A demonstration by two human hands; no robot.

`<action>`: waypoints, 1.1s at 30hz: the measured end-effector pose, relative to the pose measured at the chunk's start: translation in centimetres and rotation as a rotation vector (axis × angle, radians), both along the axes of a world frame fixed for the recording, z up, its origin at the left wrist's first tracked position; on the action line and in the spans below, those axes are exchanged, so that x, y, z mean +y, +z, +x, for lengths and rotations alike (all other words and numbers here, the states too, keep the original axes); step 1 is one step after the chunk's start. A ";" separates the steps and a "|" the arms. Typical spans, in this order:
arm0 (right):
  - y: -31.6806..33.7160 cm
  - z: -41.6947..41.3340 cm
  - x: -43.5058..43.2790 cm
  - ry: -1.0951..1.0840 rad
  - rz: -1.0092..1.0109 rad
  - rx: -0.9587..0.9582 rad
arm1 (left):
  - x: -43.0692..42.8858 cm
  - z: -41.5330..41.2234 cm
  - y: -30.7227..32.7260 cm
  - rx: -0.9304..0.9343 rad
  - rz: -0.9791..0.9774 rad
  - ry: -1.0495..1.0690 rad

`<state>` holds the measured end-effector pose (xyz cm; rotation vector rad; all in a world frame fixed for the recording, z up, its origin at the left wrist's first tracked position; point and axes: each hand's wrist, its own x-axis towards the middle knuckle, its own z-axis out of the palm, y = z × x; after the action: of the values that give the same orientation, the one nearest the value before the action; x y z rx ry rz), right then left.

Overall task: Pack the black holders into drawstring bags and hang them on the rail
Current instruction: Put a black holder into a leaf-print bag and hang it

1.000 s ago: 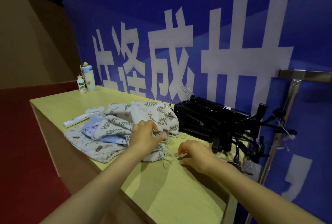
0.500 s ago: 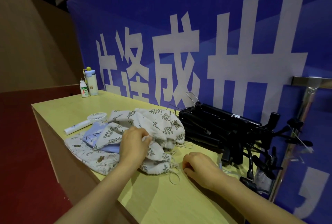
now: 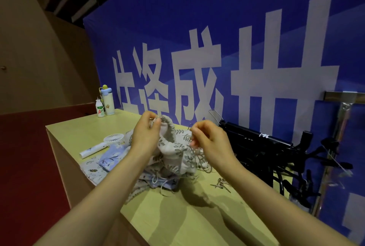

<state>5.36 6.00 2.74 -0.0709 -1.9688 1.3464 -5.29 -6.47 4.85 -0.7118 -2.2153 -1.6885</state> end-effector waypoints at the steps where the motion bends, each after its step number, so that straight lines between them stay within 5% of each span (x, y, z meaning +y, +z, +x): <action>1: 0.7 -0.2 -0.5 -0.048 0.044 0.042 | -0.1 0.0 0.5 0.038 -0.025 -0.018; 4: 2.1 -1.1 -1.5 -0.143 0.172 0.048 | -0.4 0.0 1.5 0.101 -0.049 -0.046; 9: 1.0 -1.6 -3.4 0.189 0.347 -0.337 | 0.2 0.1 3.4 -0.007 -0.008 -0.050; 12: 0.4 -2.4 -3.8 0.027 0.448 -0.255 | 0.8 0.9 3.6 -0.004 -0.081 -0.178; 15: 0.2 -3.6 -2.5 -0.164 0.478 -0.195 | 0.4 1.3 2.7 0.220 -0.193 -0.248; 19: -0.8 -4.8 -0.2 -0.216 0.285 -0.250 | -1.1 0.7 2.4 0.464 -0.483 -0.225; 26: -0.9 -4.5 0.4 -0.009 0.004 -0.235 | -1.5 0.5 2.9 0.451 -0.638 -0.206; 31: -1.2 -6.8 -2.1 -0.151 0.543 -0.423 | -0.6 1.4 2.8 0.483 -0.644 -0.271; 33: -1.4 -7.8 -2.2 -0.150 0.583 -0.475 | 0.0 1.6 2.8 0.522 -0.672 -0.263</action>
<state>-2.48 3.79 1.37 -0.2737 -2.6233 0.6523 -3.65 -6.50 7.68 -1.4539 -2.3257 -0.6631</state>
